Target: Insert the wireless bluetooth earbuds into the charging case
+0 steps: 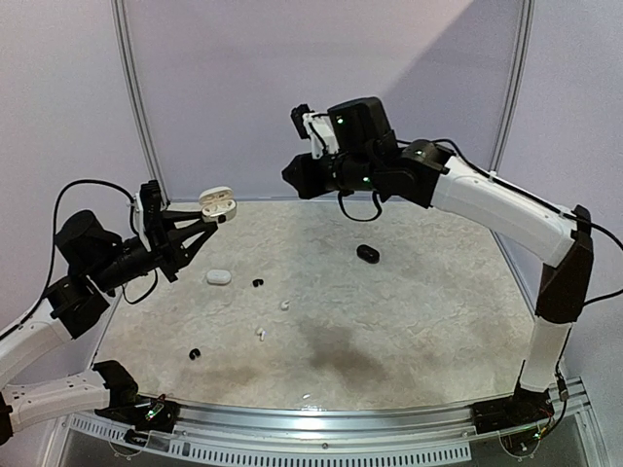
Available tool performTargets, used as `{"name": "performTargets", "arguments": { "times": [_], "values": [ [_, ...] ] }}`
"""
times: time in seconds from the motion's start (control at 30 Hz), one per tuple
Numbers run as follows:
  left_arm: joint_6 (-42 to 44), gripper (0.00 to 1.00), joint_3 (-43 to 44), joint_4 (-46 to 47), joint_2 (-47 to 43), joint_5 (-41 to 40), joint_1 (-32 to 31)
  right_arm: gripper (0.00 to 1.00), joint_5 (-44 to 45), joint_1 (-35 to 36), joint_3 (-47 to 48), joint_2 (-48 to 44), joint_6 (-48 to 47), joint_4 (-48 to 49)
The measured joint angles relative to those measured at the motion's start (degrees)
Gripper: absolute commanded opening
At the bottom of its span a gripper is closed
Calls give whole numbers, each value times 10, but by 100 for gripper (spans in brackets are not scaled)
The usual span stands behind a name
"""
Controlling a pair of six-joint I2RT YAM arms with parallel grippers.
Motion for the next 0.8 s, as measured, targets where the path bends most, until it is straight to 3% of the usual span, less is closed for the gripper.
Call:
{"name": "performTargets", "arguments": {
  "times": [0.43, 0.63, 0.8],
  "values": [
    [-31, 0, -4, -80, -59, -61, 0, 57, 17, 24, 48, 213, 3, -98],
    [-31, 0, -7, -94, -60, -66, 0, 61, 10, 46, 46, 260, -5, -128],
    [-31, 0, -7, -96, -61, -68, 0, 65, -31, 49, 20, 260, -99, -115]
  ]
}}
